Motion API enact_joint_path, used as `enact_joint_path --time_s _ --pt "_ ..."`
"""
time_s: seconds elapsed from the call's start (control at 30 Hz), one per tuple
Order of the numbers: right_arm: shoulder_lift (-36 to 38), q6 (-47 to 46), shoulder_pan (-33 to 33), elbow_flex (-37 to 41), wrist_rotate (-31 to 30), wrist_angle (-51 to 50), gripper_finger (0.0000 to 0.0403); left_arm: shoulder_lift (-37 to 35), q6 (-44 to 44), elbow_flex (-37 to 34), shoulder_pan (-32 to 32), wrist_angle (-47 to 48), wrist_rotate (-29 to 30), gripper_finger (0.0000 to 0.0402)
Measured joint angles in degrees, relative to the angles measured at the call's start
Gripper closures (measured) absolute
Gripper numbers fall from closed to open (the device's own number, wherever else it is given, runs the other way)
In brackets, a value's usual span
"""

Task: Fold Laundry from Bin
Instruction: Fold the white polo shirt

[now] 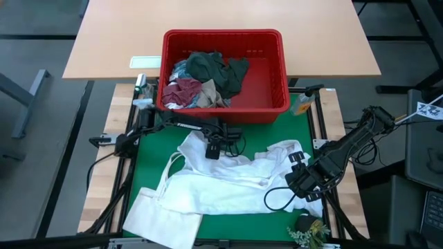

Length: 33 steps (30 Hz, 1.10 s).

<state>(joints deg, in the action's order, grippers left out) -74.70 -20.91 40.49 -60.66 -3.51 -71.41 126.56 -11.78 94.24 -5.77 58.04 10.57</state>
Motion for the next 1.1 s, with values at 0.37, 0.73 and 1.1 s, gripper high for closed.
enact_joint_path --time_s 0.37,0.73,1.1 --pt "0.0 0.0 0.0 0.0 0.0 -0.08 0.0278 0.17 -0.22 -0.11 -1.56 0.04 -9.56 0.0283" --pt "0.0 -0.89 0.0 0.0 -0.1 -0.72 0.0278 -3.2 11.3 1.87 -0.73 8.56 -7.97 0.0398" --pt "7.72 -2.86 -1.9 0.0 -7.47 -3.88 0.0278 -12.96 22.82 6.13 4.0 22.96 0.18 0.04"
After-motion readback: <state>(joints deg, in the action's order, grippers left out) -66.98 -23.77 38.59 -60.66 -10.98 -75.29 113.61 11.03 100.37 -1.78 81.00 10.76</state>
